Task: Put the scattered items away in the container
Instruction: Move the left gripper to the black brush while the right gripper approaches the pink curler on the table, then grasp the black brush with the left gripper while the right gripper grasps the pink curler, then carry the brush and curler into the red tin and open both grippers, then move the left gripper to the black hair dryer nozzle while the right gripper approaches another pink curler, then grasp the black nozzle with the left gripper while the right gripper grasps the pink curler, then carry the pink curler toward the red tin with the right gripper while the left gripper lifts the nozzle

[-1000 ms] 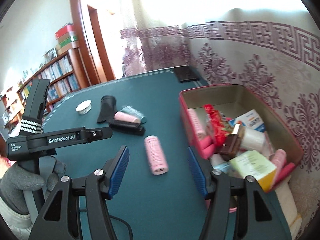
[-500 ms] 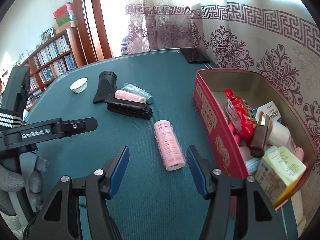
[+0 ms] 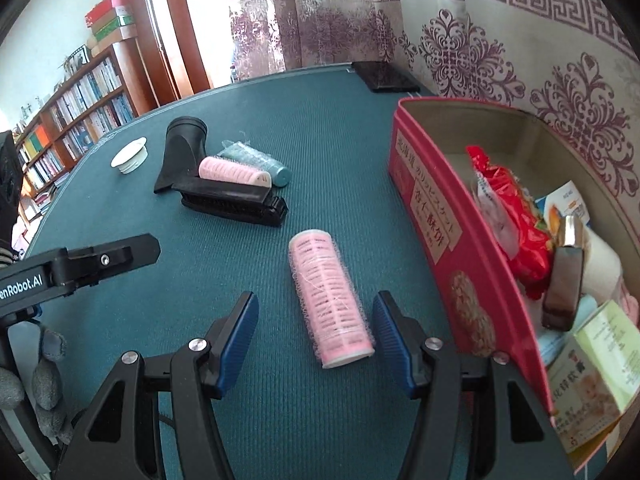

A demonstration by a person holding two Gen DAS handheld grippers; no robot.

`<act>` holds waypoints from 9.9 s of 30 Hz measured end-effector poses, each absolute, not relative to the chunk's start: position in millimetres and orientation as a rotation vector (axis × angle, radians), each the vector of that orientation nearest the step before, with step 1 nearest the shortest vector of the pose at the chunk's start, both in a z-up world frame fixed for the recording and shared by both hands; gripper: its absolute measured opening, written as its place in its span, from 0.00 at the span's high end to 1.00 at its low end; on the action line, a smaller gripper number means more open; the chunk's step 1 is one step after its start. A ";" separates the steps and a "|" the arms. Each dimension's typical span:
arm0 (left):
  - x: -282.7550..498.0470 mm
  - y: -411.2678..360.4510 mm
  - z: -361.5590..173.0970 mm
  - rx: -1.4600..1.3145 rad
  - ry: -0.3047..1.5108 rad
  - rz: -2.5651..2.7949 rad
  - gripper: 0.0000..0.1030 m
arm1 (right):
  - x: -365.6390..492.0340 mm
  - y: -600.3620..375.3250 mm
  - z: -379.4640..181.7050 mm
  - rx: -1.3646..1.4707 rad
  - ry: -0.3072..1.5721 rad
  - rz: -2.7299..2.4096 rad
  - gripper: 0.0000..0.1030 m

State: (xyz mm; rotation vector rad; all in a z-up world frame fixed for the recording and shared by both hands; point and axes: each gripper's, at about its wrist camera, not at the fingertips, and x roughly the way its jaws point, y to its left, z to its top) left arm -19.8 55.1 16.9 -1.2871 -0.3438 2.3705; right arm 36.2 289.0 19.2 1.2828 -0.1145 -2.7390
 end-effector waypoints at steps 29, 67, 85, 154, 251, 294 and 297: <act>-48.4 163.0 25.1 -1.134 0.280 2.597 0.17 | 37.2 294.9 16.3 1.219 -0.209 -2.695 0.38; 2.7 61.8 13.7 -1.200 0.084 2.449 0.73 | 45.3 300.8 24.6 1.154 -0.267 -2.722 0.68; 19.3 85.7 61.9 -1.038 0.057 2.416 0.73 | 76.2 335.2 72.6 0.979 -0.396 -2.796 0.68; -15.2 180.1 66.4 -1.123 -0.067 2.296 0.34 | 74.5 408.9 88.9 0.919 -0.415 -3.009 0.34; -109.5 34.6 25.6 -1.185 -0.067 2.600 0.46 | 27.7 264.6 29.0 1.192 -0.220 -2.568 0.19; -97.8 28.7 26.4 -1.096 -0.148 2.578 0.46 | -43.9 237.1 41.2 1.190 -0.159 -2.551 0.72; -94.3 35.5 29.2 -1.084 -0.138 2.560 0.49 | -31.2 240.7 51.0 1.160 -0.178 -2.560 0.72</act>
